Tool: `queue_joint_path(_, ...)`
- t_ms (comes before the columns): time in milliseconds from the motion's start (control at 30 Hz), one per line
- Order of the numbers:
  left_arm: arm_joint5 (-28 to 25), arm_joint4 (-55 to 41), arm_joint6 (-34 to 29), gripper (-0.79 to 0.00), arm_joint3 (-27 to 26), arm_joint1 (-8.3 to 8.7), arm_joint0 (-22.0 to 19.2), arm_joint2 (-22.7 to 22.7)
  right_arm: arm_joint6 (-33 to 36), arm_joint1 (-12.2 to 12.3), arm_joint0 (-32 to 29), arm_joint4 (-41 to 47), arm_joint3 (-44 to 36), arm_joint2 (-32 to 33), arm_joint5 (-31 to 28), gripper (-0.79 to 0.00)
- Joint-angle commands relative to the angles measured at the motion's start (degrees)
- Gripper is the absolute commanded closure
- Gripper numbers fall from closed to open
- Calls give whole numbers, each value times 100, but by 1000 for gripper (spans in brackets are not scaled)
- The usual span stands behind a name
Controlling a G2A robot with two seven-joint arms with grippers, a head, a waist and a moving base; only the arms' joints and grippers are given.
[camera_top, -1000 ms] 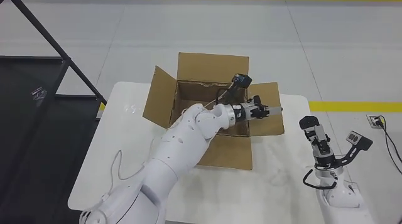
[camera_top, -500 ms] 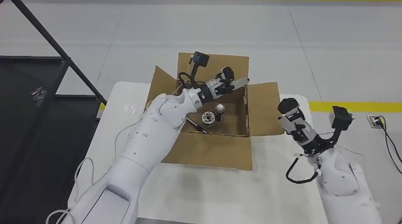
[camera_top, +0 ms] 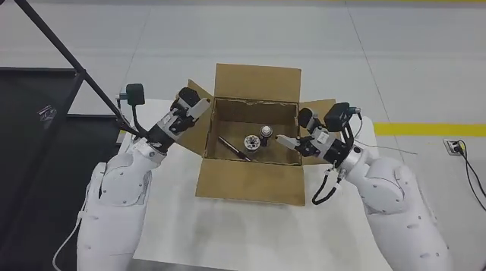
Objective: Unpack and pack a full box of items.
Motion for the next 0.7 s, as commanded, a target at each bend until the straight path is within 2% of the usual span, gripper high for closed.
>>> queue_joint_path(0,-6,7,11,-785,47,-4,-38,26,0,0,1,-1,0,-1,2,-785)
queue_joint_path(267,-6,7,11,-785,47,-4,-38,26,74,1,9,-167,-33,-49,104,-785)
queue_joint_path(433,249,112,254,-785,1,4,108,32,838,-110,573,-1465,-36,-1025,1238,-785)
queue_joint_path(567,325,-70,218,-785,62,44,305,-80,1464,-278,1288,-2127,578,-1860,1957,-785)
queue_joint_path(667,287,-255,159,-785,89,83,494,-220,1817,-456,1824,-2293,1253,-2416,2427,-785)
